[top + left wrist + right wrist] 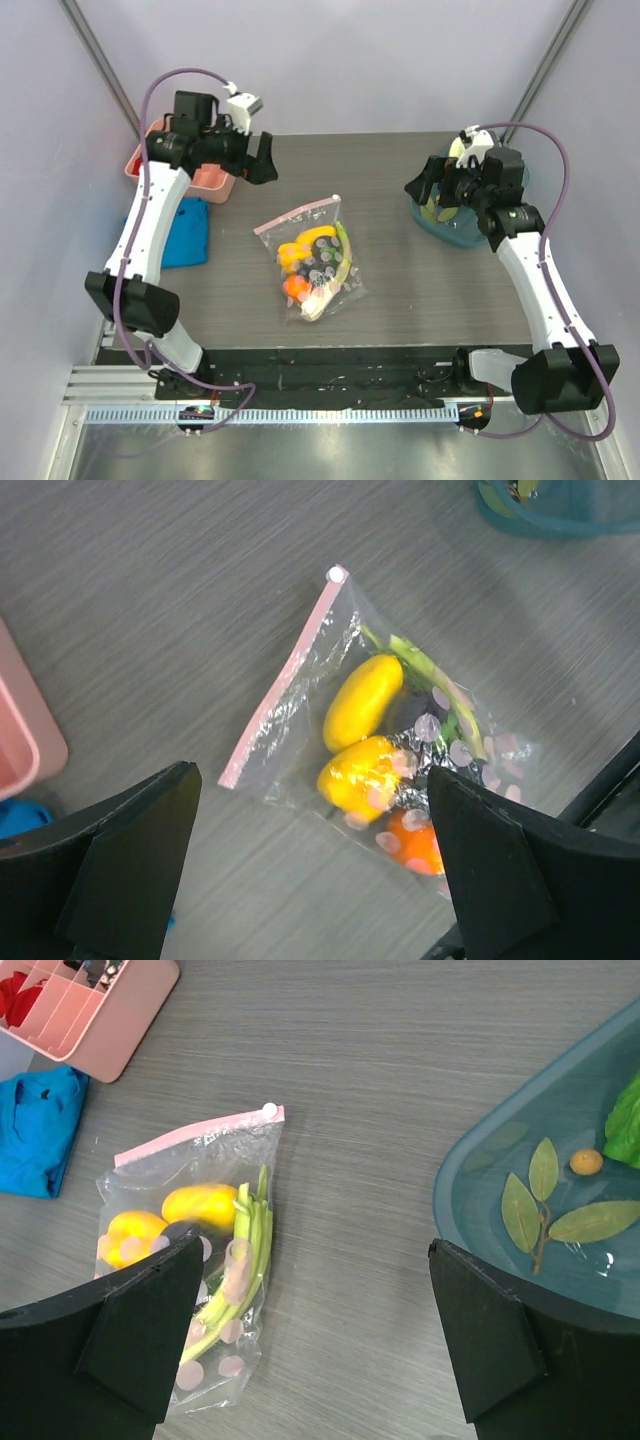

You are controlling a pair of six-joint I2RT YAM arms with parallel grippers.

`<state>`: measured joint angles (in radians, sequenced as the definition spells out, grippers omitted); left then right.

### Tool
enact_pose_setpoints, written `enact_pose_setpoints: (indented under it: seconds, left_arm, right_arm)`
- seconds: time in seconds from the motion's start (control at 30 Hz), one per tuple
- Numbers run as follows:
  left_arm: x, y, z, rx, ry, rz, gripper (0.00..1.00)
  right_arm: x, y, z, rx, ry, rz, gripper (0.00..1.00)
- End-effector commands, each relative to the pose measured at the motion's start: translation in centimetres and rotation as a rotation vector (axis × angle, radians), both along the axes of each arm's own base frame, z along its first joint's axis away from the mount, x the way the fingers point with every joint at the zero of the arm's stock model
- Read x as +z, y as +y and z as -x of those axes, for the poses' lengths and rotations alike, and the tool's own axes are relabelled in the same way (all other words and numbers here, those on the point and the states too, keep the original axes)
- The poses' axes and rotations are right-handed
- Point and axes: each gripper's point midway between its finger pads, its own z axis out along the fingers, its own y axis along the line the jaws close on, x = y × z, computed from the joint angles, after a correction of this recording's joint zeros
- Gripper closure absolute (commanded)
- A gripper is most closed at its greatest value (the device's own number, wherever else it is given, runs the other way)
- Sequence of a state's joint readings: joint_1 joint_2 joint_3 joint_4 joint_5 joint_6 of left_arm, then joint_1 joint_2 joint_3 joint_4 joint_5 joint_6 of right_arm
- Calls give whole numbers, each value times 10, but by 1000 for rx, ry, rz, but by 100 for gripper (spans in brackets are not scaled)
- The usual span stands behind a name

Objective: Place the food in the zip-top bag and seal the zipper
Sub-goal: Reset both arms

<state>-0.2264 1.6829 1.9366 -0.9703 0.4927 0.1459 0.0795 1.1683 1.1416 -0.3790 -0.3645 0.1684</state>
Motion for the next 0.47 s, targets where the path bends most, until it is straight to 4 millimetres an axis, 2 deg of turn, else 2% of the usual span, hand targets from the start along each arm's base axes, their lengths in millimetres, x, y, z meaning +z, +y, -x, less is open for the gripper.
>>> enact_pose_setpoints:
  seconds: [0.0,0.07,0.1,0.17,0.2,0.27,0.3,0.43]
  left_arm:
    - [-27,32,24,158,201,70,0]
    - [-36,47,30,196,221,75,0]
    - [-52,50,38,221,279,79,0]
    - [-60,57,46,233,288,66,0]
    - [-73,59,53,241,310,52,0]
    - [-78,64,56,237,283,31,0]
    - [-86,65,60,236,295,21,0]
    - [-82,67,57,248,277,18,0]
  right_arm:
    - [-2,0,8,69,53,-65,0]
    - [-14,-2,13,73,69,-44,0]
    - [-29,-14,16,44,104,-38,0]
    - [-38,-17,23,41,115,-22,0]
    - [-51,-18,29,39,143,-20,0]
    - [-58,-19,34,37,152,-12,0]
    - [-65,-19,38,33,170,-12,0]
    - [-61,-20,38,27,153,-8,0]
